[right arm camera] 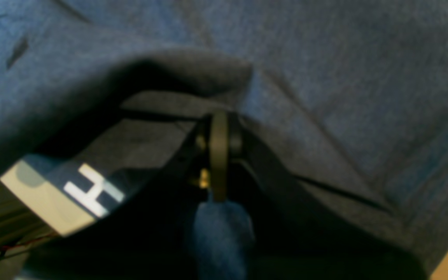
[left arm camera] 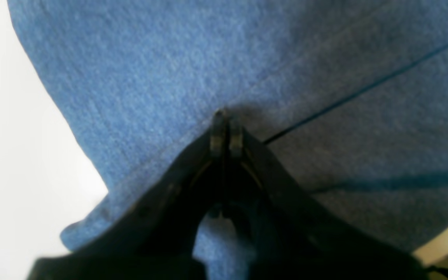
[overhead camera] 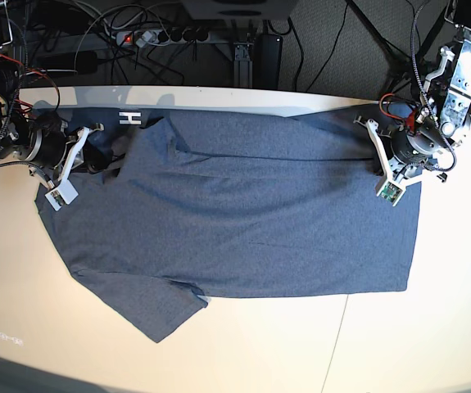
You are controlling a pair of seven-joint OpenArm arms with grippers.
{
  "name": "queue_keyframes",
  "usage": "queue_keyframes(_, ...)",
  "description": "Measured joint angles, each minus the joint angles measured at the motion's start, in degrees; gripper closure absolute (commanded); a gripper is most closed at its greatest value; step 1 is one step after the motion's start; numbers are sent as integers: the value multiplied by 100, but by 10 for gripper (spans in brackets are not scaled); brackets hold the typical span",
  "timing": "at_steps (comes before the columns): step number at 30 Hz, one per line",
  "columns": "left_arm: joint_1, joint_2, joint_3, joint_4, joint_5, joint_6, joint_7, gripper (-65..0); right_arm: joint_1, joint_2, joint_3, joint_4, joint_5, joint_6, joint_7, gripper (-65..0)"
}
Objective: Fold the T-shirt properly
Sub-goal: 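Grasp the folded edge with both grippers and drag it toward the robot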
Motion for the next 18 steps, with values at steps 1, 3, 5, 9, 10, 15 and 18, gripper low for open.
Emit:
queue_keyframes(1, 35, -2, -2, 44, 17, 2, 22, 0, 4, 0, 0, 0, 0, 0, -15, 0)
queue_keyframes(3, 72, 0, -2, 76, 105, 2, 15, 0, 7, 0, 0, 0, 2, 0, -17, 0)
queue_keyframes(5, 74, 0, -2, 76, 157, 2, -33, 0, 7, 0, 0, 0, 2, 0, -20, 0)
queue_keyframes(9, 72, 0, -15, 76, 234, -2, -116, 0, 9, 0, 2, 0, 4, 0, -63, 0)
queue_keyframes(10, 52, 2, -24, 76, 229, -2, -118, 0, 9, 0, 2, 0, 4, 0, -68, 0)
queue_keyframes(15, -269, 11, -26, 37, 304, -28, 39, 0, 7, 17, 4, 7, 15, -2, -142, 0)
queue_keyframes(18, -295, -7, -35, 31, 319, -26, 59, 0, -90, 98, 13, 17, 20, -2, -140, 0)
